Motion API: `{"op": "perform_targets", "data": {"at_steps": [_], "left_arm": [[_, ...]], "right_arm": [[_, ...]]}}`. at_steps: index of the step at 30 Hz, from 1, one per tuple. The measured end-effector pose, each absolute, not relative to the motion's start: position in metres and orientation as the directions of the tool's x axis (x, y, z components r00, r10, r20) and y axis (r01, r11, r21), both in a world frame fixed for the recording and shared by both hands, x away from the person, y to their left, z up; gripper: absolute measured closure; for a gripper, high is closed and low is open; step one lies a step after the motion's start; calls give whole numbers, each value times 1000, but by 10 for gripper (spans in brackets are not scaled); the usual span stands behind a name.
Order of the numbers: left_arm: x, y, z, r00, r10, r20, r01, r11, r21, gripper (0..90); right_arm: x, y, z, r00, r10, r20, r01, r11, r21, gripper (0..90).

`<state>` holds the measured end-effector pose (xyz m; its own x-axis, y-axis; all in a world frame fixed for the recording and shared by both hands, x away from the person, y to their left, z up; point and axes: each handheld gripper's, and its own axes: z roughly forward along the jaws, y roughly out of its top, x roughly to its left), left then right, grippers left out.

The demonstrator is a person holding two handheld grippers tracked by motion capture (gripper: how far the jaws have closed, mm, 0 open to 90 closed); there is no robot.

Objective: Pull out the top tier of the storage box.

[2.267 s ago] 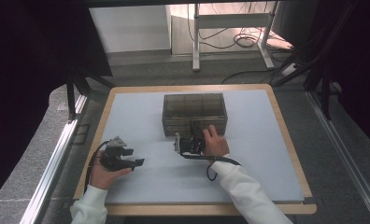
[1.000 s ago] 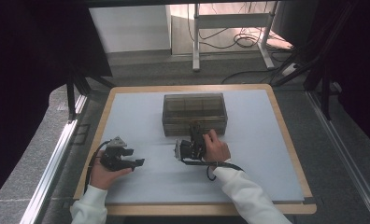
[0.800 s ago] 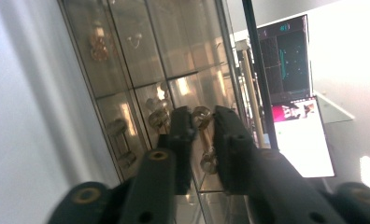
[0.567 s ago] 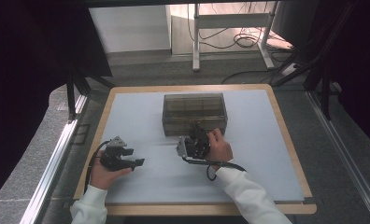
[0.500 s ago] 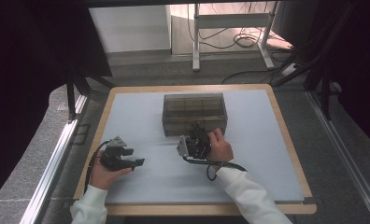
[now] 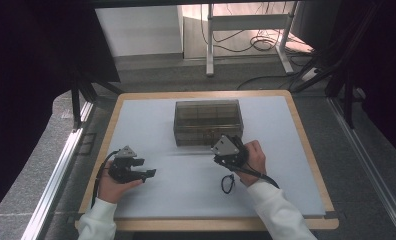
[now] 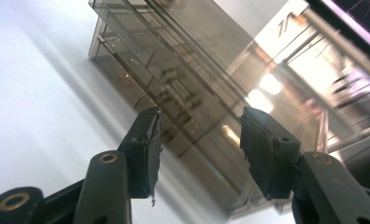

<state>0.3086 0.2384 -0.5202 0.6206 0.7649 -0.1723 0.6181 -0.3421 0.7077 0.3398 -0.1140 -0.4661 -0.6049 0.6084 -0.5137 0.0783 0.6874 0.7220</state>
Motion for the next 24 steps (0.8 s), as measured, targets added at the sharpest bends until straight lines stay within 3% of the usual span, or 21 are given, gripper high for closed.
{"op": "perform_targets", "data": {"at_steps": [6, 24], "left_arm": [[308, 236, -518, 623, 766, -159, 597, -334, 730, 301], [314, 214, -510, 643, 755, -125, 549, -341, 763, 288]], "right_arm": [[338, -141, -463, -634, 665, -395, 150, 607, 781, 470], [340, -207, -468, -633, 748, -196, 289, 464, 837, 442]]}}
